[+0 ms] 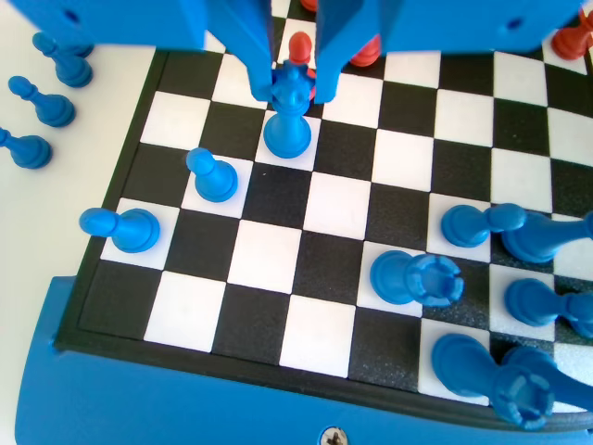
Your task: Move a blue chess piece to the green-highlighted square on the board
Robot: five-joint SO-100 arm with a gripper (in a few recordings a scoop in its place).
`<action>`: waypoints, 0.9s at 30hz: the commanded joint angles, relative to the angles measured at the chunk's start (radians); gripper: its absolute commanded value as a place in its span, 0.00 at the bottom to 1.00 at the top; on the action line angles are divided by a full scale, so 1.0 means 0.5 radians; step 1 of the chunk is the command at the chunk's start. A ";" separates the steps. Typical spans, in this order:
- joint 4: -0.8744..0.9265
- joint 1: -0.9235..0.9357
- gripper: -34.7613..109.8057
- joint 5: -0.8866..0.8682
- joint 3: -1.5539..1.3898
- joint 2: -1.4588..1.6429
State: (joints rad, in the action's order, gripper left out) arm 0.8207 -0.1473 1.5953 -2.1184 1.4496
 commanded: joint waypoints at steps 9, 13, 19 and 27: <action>0.003 0.006 0.31 -0.067 0.046 0.107; 0.003 0.009 0.31 -0.092 0.061 0.117; 0.046 0.009 0.32 -0.120 0.095 0.138; 0.206 0.000 0.32 -0.156 0.190 0.209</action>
State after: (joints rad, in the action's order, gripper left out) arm 0.8851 -0.1473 1.5232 -2.0893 1.4573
